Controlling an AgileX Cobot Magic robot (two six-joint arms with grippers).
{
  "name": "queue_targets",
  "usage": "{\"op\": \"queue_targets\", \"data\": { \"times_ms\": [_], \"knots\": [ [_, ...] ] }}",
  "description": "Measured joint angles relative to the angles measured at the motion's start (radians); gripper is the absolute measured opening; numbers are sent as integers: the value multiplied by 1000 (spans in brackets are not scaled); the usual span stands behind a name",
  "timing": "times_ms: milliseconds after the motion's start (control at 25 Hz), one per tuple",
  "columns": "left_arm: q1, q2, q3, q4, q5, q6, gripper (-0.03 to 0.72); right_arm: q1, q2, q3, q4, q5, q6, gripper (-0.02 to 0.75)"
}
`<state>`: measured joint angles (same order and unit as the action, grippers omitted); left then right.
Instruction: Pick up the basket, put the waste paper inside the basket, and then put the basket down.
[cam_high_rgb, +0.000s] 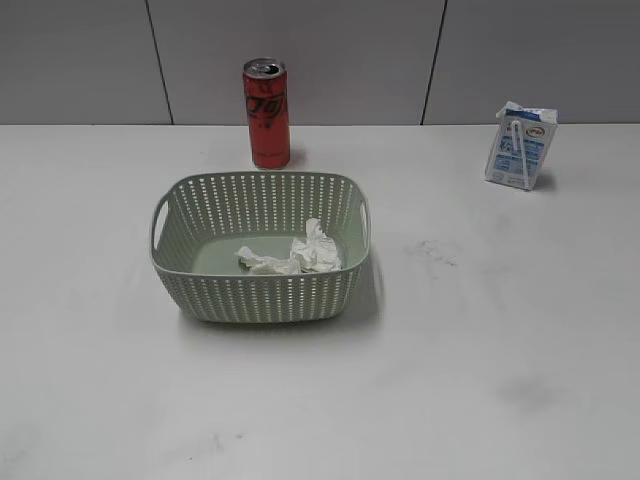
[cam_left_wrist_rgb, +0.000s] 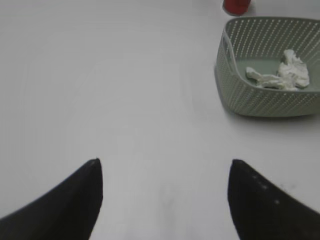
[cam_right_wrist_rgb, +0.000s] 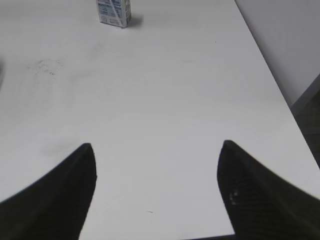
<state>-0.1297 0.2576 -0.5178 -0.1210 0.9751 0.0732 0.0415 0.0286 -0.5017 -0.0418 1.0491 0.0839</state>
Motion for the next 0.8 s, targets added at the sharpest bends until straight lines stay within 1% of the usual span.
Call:
{"op": "queue_targets", "data": {
  "times_ms": [240,400,800],
  "knots": [
    [0,-159,4,-5,12,2,571,0,0,0,1,0,0,569],
    [0,-244,25,-4,88,2,558,0,0,0,1,-1,0,569],
    [0,-262,29,-4,104,2,555,0,0,1,1,-1,1,569]
  ]
}}
